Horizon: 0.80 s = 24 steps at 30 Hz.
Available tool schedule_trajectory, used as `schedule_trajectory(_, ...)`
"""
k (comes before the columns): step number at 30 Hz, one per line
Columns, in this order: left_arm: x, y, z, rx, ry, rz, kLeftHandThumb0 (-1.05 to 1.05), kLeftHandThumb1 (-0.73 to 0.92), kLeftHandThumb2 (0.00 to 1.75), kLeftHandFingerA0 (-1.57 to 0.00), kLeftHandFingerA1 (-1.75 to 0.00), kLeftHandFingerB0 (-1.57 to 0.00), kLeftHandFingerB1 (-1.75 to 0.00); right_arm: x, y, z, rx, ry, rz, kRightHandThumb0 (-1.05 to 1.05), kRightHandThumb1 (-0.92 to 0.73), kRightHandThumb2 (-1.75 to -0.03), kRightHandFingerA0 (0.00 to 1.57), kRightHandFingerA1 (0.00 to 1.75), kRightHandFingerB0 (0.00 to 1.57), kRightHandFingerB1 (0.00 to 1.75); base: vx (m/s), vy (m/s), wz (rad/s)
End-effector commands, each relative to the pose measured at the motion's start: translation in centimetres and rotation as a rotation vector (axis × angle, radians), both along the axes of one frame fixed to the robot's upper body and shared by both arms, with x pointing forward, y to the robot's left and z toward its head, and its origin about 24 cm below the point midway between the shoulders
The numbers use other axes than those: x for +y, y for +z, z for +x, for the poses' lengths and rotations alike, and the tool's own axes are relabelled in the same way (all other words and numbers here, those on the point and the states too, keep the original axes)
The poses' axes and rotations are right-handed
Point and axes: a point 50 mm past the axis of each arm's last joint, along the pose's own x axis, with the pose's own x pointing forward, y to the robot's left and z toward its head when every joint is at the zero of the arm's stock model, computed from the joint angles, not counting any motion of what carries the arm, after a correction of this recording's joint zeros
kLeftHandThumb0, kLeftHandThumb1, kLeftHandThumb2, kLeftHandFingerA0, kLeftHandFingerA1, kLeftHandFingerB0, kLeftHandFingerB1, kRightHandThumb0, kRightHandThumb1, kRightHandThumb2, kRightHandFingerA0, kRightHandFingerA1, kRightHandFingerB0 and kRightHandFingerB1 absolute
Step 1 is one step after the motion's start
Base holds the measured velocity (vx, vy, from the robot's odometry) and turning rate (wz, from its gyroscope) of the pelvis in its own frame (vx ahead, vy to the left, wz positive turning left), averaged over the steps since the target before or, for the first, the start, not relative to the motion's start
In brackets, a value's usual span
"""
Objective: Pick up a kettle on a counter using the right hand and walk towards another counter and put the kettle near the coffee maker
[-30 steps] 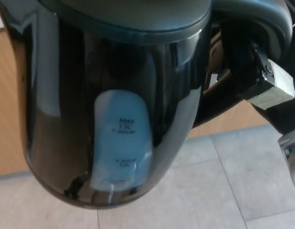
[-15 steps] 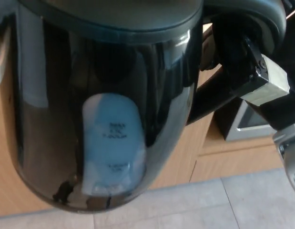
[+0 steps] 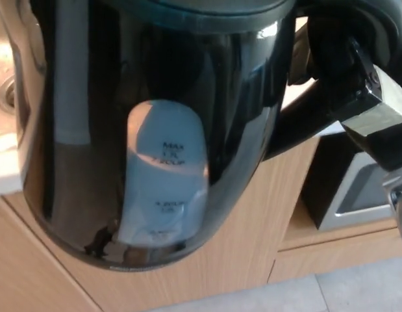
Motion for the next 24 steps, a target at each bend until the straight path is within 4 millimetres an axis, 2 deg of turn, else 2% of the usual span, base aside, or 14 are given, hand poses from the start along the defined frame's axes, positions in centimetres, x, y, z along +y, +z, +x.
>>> schedule_trajectory(1,0.77,0.42,-0.16,-0.029,0.010,0.024,-0.06,0.46,1.16,-1.57,-1.45,-1.36,-1.35,-0.21,0.93,-0.36,-0.066,0.021,0.084,-0.23,-0.57,-1.22,0.98,1.75,0.79,1.55,0.31,0.164,-0.17)
schedule_trajectory(5,0.60,0.54,-0.21,-0.034,-0.006,0.044,-0.07,0.45,1.18,-1.57,-1.46,-1.36,-1.37,-0.34,0.80,-0.37,-0.068,0.008,0.063,-0.24,-0.58,-1.20,0.97,1.75,0.79,1.54,0.30,0.286,0.00)
schedule_trajectory(6,0.59,0.55,-0.23,-0.035,-0.005,0.043,-0.08,0.40,1.23,-1.56,-1.50,-1.33,-1.45,-0.36,0.76,-0.35,-0.064,0.007,0.067,-0.26,-0.59,-1.18,0.98,1.75,0.81,1.51,0.28,0.263,0.04)
schedule_trajectory(10,0.57,0.56,-0.18,-0.031,-0.008,0.050,-0.08,0.42,1.20,-1.56,-1.50,-1.33,-1.45,-0.39,0.72,-0.25,-0.055,-0.006,0.062,-0.24,-0.57,-1.20,0.98,1.75,0.79,1.55,0.14,0.154,-0.02)
schedule_trajectory(12,0.57,0.58,-0.07,-0.038,-0.005,0.047,-0.08,0.41,1.23,-1.56,-1.50,-1.34,-1.45,-0.44,0.76,-0.19,-0.063,-0.009,0.052,-0.24,-0.58,-1.20,0.98,1.75,0.78,1.56,0.10,0.048,-0.03)
schedule_trajectory(13,0.60,0.56,-0.11,-0.036,0.000,0.044,-0.07,0.45,1.18,-1.57,-1.46,-1.37,-1.36,-0.46,0.77,-0.18,-0.068,-0.007,0.051,-0.23,-0.59,-1.20,0.98,1.75,0.76,1.59,0.08,0.017,0.01)
schedule_trajectory(14,0.63,0.52,-0.15,-0.034,0.006,0.040,-0.07,0.45,1.18,-1.57,-1.46,-1.37,-1.36,-0.49,0.78,-0.18,-0.075,-0.004,0.049,-0.23,-0.59,-1.20,0.98,1.75,0.76,1.59,0.00,0.000,0.00)
schedule_trajectory(15,0.66,0.51,-0.23,-0.033,0.005,0.036,-0.08,0.43,1.21,-1.57,-1.48,-1.32,-1.43,-0.51,0.77,-0.17,-0.072,-0.008,0.052,-0.22,-0.58,-1.21,0.98,1.75,0.77,1.57,0.00,0.000,0.00)
schedule_trajectory(17,0.70,0.47,-0.26,-0.024,0.005,0.036,-0.08,0.43,1.17,-1.57,-1.49,-1.32,-1.43,-0.49,0.77,-0.17,-0.062,-0.015,0.057,-0.23,-0.57,-1.21,0.98,1.75,0.78,1.56,0.04,-0.045,0.01)
schedule_trajectory(18,0.69,0.46,-0.29,-0.026,0.007,0.035,-0.07,0.45,1.16,-1.57,-1.45,-1.36,-1.35,-0.47,0.76,-0.18,-0.060,-0.015,0.063,-0.23,-0.58,-1.20,0.98,1.75,0.78,1.55,0.08,-0.111,0.09)
schedule_trajectory(19,0.68,0.46,-0.32,-0.028,0.010,0.032,-0.07,0.45,1.16,-1.57,-1.45,-1.36,-1.35,-0.44,0.75,-0.20,-0.055,-0.016,0.072,-0.23,-0.58,-1.20,0.98,1.75,0.78,1.55,0.11,-0.127,-0.46)
schedule_trajectory(20,0.59,0.54,-0.28,-0.037,0.007,0.038,-0.07,0.42,1.21,-1.57,-1.52,-1.37,-1.42,-0.47,0.72,-0.22,-0.061,-0.015,0.063,-0.24,-0.57,-1.21,0.99,1.75,0.78,1.55,0.09,-0.111,-0.35)
schedule_trajectory(24,0.51,0.55,-0.19,-0.039,0.006,0.040,-0.08,0.44,1.20,-1.57,-1.51,-1.35,-1.43,-0.51,0.74,-0.18,-0.065,-0.020,0.051,-0.23,-0.56,-1.23,0.99,1.75,0.79,1.57,0.05,-0.053,-0.06)
